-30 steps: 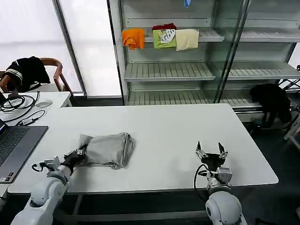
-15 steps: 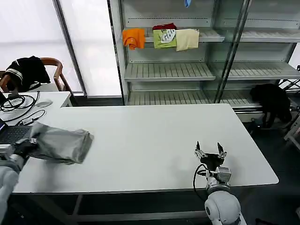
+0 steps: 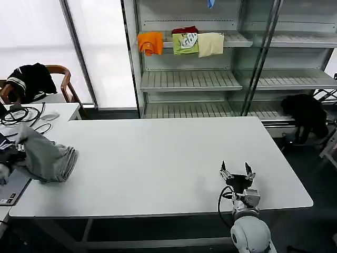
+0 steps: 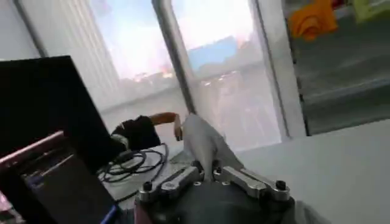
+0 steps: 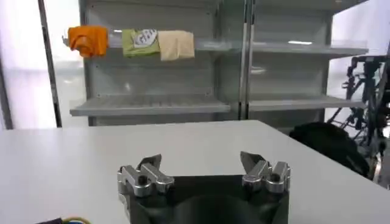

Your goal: Fold and organize the clothes.

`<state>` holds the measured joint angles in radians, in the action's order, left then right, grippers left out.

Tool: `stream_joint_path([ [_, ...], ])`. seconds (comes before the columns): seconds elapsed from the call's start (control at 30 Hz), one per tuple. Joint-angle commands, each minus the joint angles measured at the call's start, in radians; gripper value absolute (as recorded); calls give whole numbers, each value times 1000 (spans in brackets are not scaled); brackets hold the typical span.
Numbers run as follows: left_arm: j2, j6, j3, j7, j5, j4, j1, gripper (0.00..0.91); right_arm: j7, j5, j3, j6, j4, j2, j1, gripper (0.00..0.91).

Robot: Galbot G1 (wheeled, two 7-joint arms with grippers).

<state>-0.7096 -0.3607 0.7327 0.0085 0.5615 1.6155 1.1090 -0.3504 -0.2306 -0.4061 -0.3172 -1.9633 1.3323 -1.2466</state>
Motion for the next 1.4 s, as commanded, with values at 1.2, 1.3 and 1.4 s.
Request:
stream_joint_path([
  [1.2,-517,-19,-733,-344,77,197,-324,907,41,74,49,-55,93,125,48,907],
  [1.3,-489,-31,-683,-380,63,206,-326,907,36,4,78,-56,89,140,68,907],
  [1.4,-435,-60,-637,-409,41,210,-326,907,14,-146,122,-56,69,155,105,907],
])
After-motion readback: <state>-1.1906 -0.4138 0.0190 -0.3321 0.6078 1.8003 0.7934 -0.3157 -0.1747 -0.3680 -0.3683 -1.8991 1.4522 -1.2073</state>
